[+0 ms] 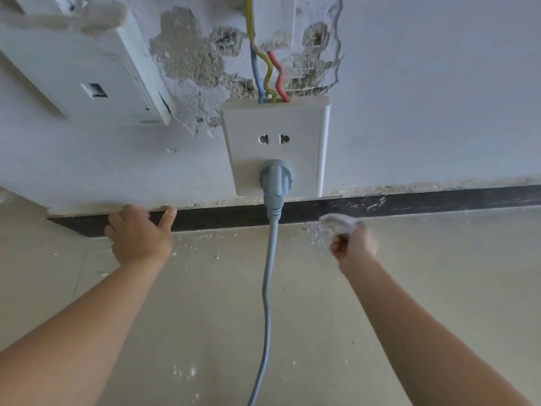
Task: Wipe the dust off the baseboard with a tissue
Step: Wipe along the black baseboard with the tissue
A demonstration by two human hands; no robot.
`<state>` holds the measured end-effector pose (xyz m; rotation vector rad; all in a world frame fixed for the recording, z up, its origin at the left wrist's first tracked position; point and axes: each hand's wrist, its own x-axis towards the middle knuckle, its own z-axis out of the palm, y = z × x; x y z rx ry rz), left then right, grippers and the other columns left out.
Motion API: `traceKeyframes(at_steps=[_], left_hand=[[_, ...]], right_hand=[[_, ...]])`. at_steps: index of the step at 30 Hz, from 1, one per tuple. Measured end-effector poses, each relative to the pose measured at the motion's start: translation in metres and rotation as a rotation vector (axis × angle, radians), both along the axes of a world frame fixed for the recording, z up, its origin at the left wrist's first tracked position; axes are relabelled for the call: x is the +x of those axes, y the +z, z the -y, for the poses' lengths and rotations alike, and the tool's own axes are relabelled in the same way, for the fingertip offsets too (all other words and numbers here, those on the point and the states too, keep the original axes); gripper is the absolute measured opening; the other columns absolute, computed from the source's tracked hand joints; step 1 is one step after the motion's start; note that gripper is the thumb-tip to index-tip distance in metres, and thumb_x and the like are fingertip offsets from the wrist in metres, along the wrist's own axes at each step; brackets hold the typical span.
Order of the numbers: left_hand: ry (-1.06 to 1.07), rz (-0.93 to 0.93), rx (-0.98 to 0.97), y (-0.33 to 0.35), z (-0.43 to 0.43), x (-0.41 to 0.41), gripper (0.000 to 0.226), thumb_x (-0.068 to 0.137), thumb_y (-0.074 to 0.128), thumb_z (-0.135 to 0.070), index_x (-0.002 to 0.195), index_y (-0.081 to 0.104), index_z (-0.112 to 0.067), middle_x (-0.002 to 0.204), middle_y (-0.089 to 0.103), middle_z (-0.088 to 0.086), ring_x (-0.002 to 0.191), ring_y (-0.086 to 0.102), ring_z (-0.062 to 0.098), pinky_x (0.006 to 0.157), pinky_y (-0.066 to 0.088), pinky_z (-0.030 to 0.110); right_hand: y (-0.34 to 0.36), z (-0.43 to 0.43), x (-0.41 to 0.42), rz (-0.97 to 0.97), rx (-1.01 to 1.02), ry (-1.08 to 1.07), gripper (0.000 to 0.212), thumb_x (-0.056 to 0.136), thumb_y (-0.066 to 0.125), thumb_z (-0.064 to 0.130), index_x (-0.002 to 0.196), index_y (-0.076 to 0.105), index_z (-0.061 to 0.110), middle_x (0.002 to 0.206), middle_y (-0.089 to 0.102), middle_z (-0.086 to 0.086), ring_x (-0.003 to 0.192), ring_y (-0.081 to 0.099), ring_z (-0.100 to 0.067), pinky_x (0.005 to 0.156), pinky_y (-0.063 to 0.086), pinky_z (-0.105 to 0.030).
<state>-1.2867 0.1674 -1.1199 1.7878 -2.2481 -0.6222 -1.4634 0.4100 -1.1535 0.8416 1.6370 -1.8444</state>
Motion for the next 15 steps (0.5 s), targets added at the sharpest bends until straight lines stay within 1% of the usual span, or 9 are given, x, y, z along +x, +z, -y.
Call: traceKeyframes(at_steps=[2, 4, 6, 7, 9, 11, 12, 13, 15], left_hand=[[0.016, -0.006, 0.014, 0.000, -0.001, -0.001, 0.054, 0.089, 0.062, -0.044, 0.116, 0.053, 0.002, 0.130, 0.041, 0.026, 0.122, 0.035, 0.042, 0.089, 0.040, 0.053], [0.032, -0.003, 0.033, 0.000, -0.001, -0.001, 0.055, 0.089, 0.061, -0.045, 0.117, 0.053, 0.002, 0.129, 0.041, 0.027, 0.122, 0.034, 0.042, 0.091, 0.039, 0.052], [0.035, -0.009, 0.054, 0.001, -0.001, -0.001, 0.057, 0.089, 0.061, -0.046, 0.117, 0.054, 0.003, 0.129, 0.042, 0.029, 0.122, 0.033, 0.042, 0.093, 0.036, 0.051], [0.035, -0.013, 0.062, 0.001, -0.001, -0.001, 0.057, 0.089, 0.061, -0.047, 0.117, 0.054, 0.003, 0.129, 0.042, 0.029, 0.123, 0.033, 0.041, 0.094, 0.035, 0.051], [0.036, -0.013, 0.075, 0.002, 0.000, 0.000, 0.058, 0.089, 0.060, -0.047, 0.118, 0.053, 0.003, 0.129, 0.042, 0.029, 0.124, 0.032, 0.041, 0.094, 0.035, 0.050], [0.037, -0.019, 0.075, 0.001, 0.000, 0.000, 0.058, 0.089, 0.060, -0.047, 0.118, 0.053, 0.003, 0.130, 0.041, 0.029, 0.124, 0.032, 0.040, 0.095, 0.035, 0.050], [0.042, -0.025, 0.076, 0.000, 0.000, 0.000, 0.058, 0.089, 0.060, -0.047, 0.119, 0.053, 0.002, 0.130, 0.041, 0.029, 0.124, 0.032, 0.041, 0.095, 0.035, 0.051], [0.045, -0.028, 0.076, 0.000, -0.001, 0.000, 0.058, 0.089, 0.061, -0.047, 0.119, 0.053, 0.002, 0.131, 0.040, 0.029, 0.124, 0.032, 0.041, 0.095, 0.035, 0.051], [0.048, -0.031, 0.080, 0.000, -0.002, -0.001, 0.057, 0.089, 0.061, -0.046, 0.119, 0.053, 0.002, 0.132, 0.040, 0.028, 0.124, 0.032, 0.041, 0.094, 0.036, 0.052]], right_hand=[[-0.004, 0.021, 0.018, 0.117, -0.054, 0.175, 0.031, 0.090, 0.034, 0.011, 0.077, 0.061, 0.003, 0.054, 0.050, -0.009, 0.040, 0.042, -0.016, 0.039, 0.038, -0.019], [0.001, 0.044, 0.029, 0.180, -0.144, 0.289, 0.028, 0.093, 0.033, 0.009, 0.078, 0.056, 0.004, 0.048, 0.053, -0.007, 0.045, 0.048, -0.018, 0.044, 0.046, -0.024], [0.010, 0.060, 0.028, 0.159, -0.207, 0.323, 0.032, 0.092, 0.031, 0.002, 0.072, 0.055, 0.004, 0.043, 0.055, -0.006, 0.050, 0.050, -0.019, 0.051, 0.048, -0.028], [0.016, 0.062, 0.023, 0.129, -0.206, 0.329, 0.034, 0.089, 0.030, -0.002, 0.069, 0.057, 0.003, 0.044, 0.057, -0.007, 0.051, 0.050, -0.019, 0.052, 0.047, -0.027], [0.026, 0.054, 0.011, 0.069, -0.148, 0.335, 0.038, 0.079, 0.029, -0.008, 0.070, 0.066, -0.002, 0.056, 0.061, -0.013, 0.049, 0.050, -0.017, 0.045, 0.044, -0.024], [0.028, 0.035, -0.001, 0.008, -0.105, 0.291, 0.039, 0.075, 0.029, -0.011, 0.070, 0.068, -0.005, 0.064, 0.063, -0.016, 0.043, 0.048, -0.013, 0.037, 0.040, -0.020], [0.028, 0.024, -0.008, -0.012, -0.112, 0.218, 0.039, 0.075, 0.029, -0.012, 0.069, 0.066, -0.005, 0.065, 0.062, -0.016, 0.040, 0.047, -0.012, 0.035, 0.037, -0.018], [0.028, 0.014, -0.015, -0.019, -0.133, 0.115, 0.038, 0.076, 0.028, -0.013, 0.069, 0.065, -0.004, 0.065, 0.062, -0.016, 0.039, 0.047, -0.011, 0.034, 0.036, -0.017], [0.025, -0.007, -0.028, -0.040, -0.164, -0.106, 0.038, 0.077, 0.026, -0.011, 0.072, 0.063, -0.002, 0.070, 0.061, -0.015, 0.044, 0.048, -0.013, 0.036, 0.037, -0.016]])
